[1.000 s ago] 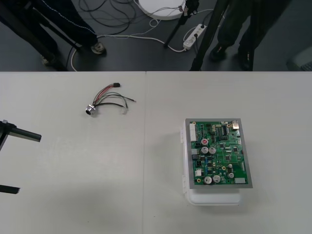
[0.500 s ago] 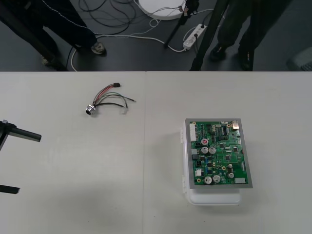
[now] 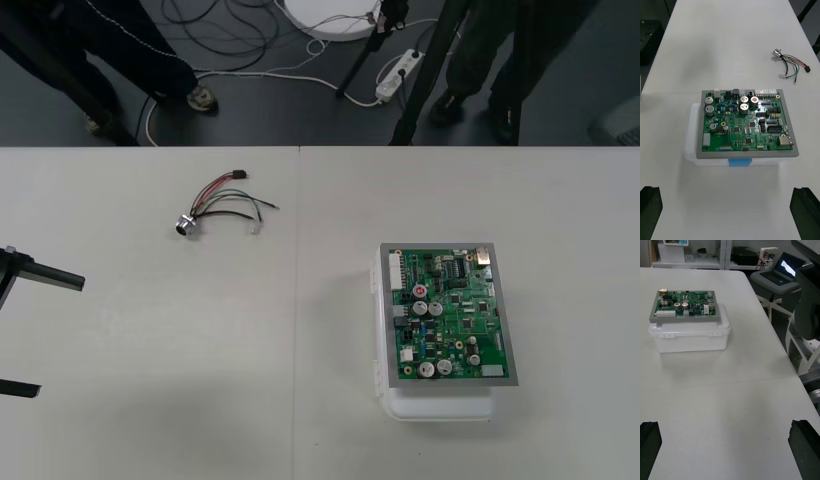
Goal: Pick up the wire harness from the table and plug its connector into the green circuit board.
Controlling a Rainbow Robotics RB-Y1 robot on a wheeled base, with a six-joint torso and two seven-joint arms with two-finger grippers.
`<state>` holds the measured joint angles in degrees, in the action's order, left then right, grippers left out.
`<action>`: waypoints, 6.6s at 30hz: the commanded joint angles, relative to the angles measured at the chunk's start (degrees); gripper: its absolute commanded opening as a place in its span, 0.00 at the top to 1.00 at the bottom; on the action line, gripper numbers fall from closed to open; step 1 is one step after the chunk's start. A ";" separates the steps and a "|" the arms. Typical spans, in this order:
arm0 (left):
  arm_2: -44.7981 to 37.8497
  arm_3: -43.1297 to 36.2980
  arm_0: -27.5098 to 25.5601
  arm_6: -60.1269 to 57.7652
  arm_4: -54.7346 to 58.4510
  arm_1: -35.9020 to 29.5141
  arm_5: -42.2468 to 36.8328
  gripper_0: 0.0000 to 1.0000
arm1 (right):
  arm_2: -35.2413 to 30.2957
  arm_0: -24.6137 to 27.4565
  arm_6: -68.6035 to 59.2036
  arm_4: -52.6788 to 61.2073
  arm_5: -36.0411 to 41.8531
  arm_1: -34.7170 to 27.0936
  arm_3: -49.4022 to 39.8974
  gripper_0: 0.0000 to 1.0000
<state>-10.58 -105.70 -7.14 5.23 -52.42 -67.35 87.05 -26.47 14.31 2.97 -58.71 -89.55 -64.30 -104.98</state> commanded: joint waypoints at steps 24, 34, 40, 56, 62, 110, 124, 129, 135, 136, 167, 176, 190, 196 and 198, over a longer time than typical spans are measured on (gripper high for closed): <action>-0.06 1.81 1.78 -7.61 -6.99 3.63 -1.53 0.00 | 3.53 4.94 3.63 5.10 -0.45 -4.52 4.96 0.00; 4.42 1.72 8.73 -18.33 -12.97 3.63 -3.55 0.00 | 6.43 12.49 12.06 17.84 9.57 -9.79 5.83 0.00; 11.19 1.55 14.79 -24.04 -18.24 3.63 -8.48 0.00 | 7.05 16.98 14.52 24.70 10.54 -10.05 6.36 0.00; 25.87 1.11 28.50 -41.44 -33.62 3.80 -18.76 0.00 | 27.18 5.73 31.22 36.65 11.24 -11.72 15.41 0.00; 28.51 1.11 32.28 -48.83 -42.85 7.50 -19.46 0.00 | 40.36 -3.41 39.40 44.56 10.54 -15.33 20.51 0.00; 48.19 31.43 57.86 -77.22 -83.63 29.56 -15.95 0.00 | 86.68 -44.11 50.74 59.06 -0.45 -11.02 39.15 0.00; 48.19 45.49 61.72 -77.22 -84.25 33.69 -17.97 0.00 | 86.50 -44.20 50.38 59.59 -0.45 -9.97 39.41 0.00; 48.19 50.15 61.99 -77.22 -84.95 35.09 -22.10 0.00 | 86.50 -44.11 49.50 62.23 -0.45 -9.97 39.32 0.00; 48.19 55.33 63.66 -77.30 -87.76 37.47 -24.74 0.00 | 86.50 -44.11 48.10 65.04 -0.45 -9.97 38.97 0.00; 48.19 56.13 63.75 -77.30 -88.46 37.82 -25.44 0.00 | 86.50 -44.11 47.92 65.57 -0.45 -9.97 38.97 0.00; 48.19 59.47 63.75 -80.20 -88.64 38.78 -28.52 0.25 | 87.20 -44.55 47.04 62.84 -0.45 -8.73 37.83 0.00; 49.69 59.99 63.75 -80.12 -88.20 38.78 -28.69 1.00 | 87.20 -44.55 47.92 63.37 -0.45 -8.73 37.04 0.00; 49.60 59.90 63.75 -77.22 -84.42 38.61 -31.59 1.00 | 87.20 -44.46 48.80 59.42 -0.45 -9.44 34.84 0.00; 48.63 59.90 63.75 -74.40 -80.29 38.17 -34.05 1.00 | 87.20 -44.46 49.24 59.33 -0.45 -9.70 34.49 0.00; 47.49 59.90 63.75 -72.91 -79.85 38.17 -34.23 1.00 | 87.20 -44.37 49.24 59.33 -0.45 -9.70 34.31 0.00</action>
<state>38.30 -45.75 53.91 -71.72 -133.56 -29.47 57.33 61.25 -28.64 52.14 0.97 -89.24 -73.09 -69.58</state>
